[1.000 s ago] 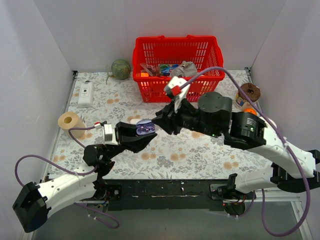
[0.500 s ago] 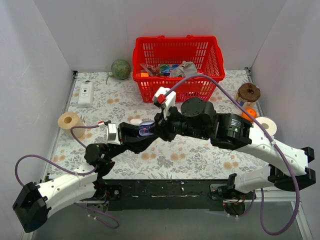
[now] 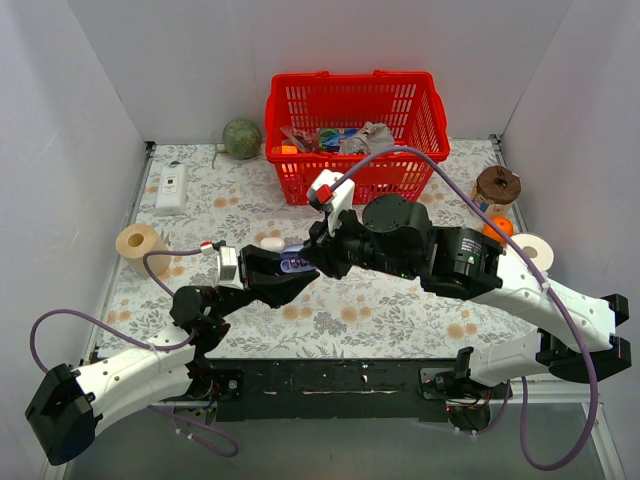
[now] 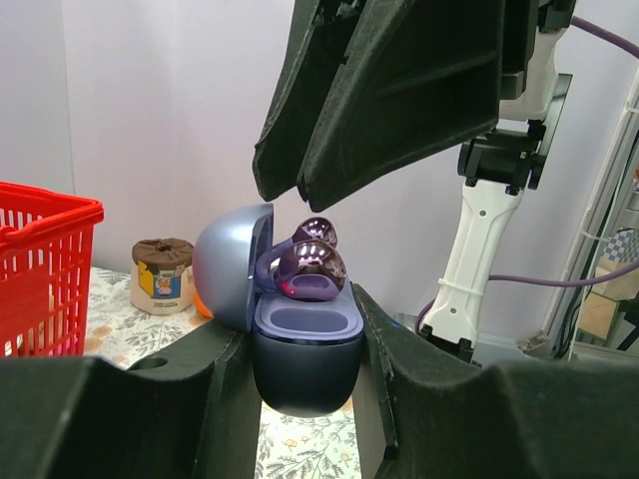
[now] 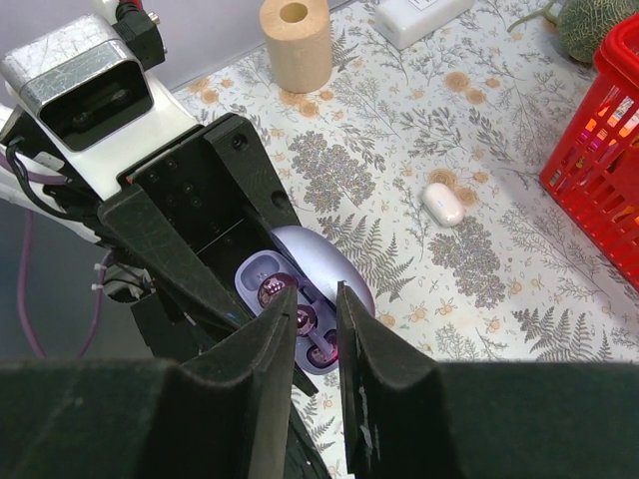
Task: Insert the wireless bluetooth earbuds into the charging case
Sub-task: Adjust the earbud with the charging case.
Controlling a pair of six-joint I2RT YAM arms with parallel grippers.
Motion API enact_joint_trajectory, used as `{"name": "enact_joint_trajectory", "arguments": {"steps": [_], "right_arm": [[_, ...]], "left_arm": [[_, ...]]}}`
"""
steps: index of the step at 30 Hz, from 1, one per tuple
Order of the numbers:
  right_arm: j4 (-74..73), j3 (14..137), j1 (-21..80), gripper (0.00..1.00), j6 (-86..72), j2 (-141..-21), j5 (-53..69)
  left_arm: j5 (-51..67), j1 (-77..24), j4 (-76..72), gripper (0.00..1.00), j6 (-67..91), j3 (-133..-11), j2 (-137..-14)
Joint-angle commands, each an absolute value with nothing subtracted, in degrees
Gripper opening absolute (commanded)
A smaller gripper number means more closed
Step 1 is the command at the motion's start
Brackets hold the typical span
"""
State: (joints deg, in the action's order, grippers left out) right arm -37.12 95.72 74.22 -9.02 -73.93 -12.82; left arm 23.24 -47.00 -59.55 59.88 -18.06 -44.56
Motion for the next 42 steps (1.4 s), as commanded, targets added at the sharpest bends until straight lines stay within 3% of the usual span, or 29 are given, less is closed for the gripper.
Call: {"name": "enact_joint_trajectory", "arguments": {"steps": [1, 14, 28, 42], "right_arm": [[-35.33, 95.27, 74.00, 0.31, -8.44, -74.00, -13.89], [-35.77, 94.48, 74.00, 0.51, -11.51, -72.42, -16.26], [-37.97, 94.57, 73.39, 0.50, -17.92, -71.90, -16.17], [-34.02, 90.89, 68.82, 0.47, -26.36, -70.23, -7.83]], "left_arm": [[24.17, -47.20, -59.33, 0.00, 59.59, -19.33, -44.82], [23.29, -47.20, -59.15, 0.00, 58.89, -18.90, -44.47], [20.92, -47.20, -58.01, 0.00, 57.22, -19.25, -43.24], [19.78, -47.20, -58.01, 0.00, 55.20, -19.51, -43.42]]}}
